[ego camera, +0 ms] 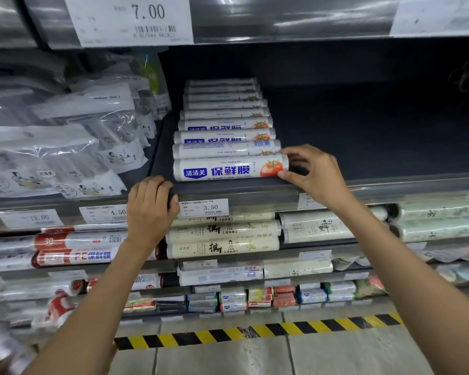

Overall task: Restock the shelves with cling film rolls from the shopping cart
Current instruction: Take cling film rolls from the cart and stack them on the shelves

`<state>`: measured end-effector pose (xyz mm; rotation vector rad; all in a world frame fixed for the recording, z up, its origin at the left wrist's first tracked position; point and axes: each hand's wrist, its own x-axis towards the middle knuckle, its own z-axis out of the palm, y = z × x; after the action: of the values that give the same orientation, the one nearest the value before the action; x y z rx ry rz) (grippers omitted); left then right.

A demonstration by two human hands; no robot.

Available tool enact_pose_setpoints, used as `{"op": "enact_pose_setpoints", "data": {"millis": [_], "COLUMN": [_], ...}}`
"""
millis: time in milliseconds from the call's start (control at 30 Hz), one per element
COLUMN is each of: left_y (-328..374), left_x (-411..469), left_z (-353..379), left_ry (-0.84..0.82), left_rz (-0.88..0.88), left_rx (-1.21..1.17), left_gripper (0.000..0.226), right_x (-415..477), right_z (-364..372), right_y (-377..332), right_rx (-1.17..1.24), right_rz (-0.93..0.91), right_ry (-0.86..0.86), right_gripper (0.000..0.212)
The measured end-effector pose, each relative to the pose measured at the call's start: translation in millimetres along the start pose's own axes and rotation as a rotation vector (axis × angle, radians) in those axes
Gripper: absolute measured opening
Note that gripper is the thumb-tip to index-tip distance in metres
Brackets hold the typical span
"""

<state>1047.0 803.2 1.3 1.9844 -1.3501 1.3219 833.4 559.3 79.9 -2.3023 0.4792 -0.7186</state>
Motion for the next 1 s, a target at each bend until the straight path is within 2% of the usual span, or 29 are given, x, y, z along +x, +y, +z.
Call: {"op": "enact_pose_setpoints", "data": {"millis": [267,400,500,600,667,767,867,933,1000], "left_y": [2,4,22,76,128,201,256,287,315], "left_x": [2,8,24,45,59,68,63,59,57], "left_z": [-3,-18,-51,-91,-116,-143,-153,-157,-161], "left_ry": [-0.022,-0.179,-0.22,-0.211,-0.33,-0.654,-0.923,-1.016,-1.092], "left_rz": [-0.015,-0.049,-0.199,-0.297,-0.358,-0.447,-0.413,-0.35,-0.297], "left_rx": [0.02,0.009,-0.078,-0.298,-0.564,-0.939,-1.14,-1.23,-1.289], "left_gripper": [0.02,0.025,0.026,0.024,0.028,0.038,0.039,0.045,0.047], "right_x": [-2,-18,-53,-114,-161,-232,-301,-344,-382], "right_z": [-4,-18,-43,-70,-86,-104,-125,-142,-158], "right_y": [-1,-7,-20,-35,-44,-54,-60,-62,-64], "right_rx": [0.053,0.074,0.083,0.061,0.047,0.023,-0.04,-0.061,-0.102], "right_rz": [0.031,0.035,0.083,0.166,0.241,0.386,0.515,0.615,0.692], "right_ry": [0.007,0.134,0.197,0.201,0.207,0.221,0.299,0.371,0.436], "right_gripper": [0.049,0.039,0.026,0.021,0.019,0.02,0.03,0.04,0.041]}}
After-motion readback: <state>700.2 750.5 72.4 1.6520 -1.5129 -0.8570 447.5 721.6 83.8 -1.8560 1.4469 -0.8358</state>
